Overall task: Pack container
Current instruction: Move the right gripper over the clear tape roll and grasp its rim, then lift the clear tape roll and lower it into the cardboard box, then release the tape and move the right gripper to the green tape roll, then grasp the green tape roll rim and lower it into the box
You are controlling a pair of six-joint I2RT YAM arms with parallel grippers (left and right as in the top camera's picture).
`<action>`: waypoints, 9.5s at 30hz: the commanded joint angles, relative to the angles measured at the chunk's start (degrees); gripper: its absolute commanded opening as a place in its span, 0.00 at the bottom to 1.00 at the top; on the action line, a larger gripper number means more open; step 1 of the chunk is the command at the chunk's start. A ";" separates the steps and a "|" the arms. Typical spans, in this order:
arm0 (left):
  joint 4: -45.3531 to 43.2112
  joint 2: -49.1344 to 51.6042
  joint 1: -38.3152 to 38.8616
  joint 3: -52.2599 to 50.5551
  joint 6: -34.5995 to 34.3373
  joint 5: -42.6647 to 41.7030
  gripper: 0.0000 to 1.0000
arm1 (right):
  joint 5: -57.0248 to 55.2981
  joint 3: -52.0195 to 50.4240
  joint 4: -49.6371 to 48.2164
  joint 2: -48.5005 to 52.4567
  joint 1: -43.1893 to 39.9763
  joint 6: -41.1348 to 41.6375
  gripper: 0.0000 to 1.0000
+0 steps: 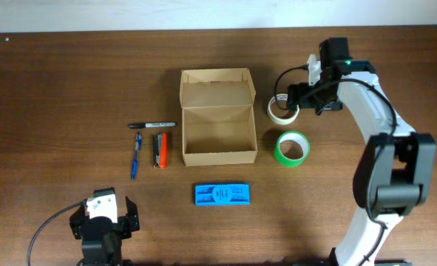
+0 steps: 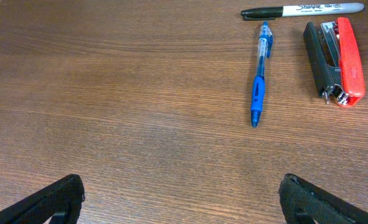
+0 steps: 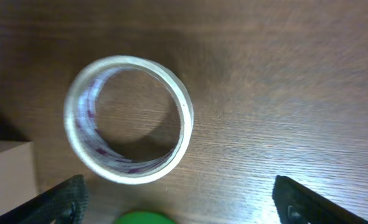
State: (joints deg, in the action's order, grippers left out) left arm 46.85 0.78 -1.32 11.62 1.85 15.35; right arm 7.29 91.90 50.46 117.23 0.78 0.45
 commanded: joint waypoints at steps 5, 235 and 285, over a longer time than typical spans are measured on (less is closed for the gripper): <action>-0.13 -0.44 -0.31 -0.52 -0.79 0.52 0.99 | -1.75 1.38 -1.40 5.20 -0.42 3.76 0.89; -0.13 -0.44 -0.31 -0.52 -0.79 0.52 1.00 | -1.33 -20.31 -4.63 -20.94 2.40 3.85 0.04; -0.13 -0.44 -0.31 -0.52 -0.79 0.52 1.00 | 2.27 5.18 -1.64 -7.30 24.02 -48.26 0.04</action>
State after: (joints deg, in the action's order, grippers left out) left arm 46.85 0.80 -1.32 11.60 1.85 15.46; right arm 10.09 95.46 48.69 108.40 24.64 -47.37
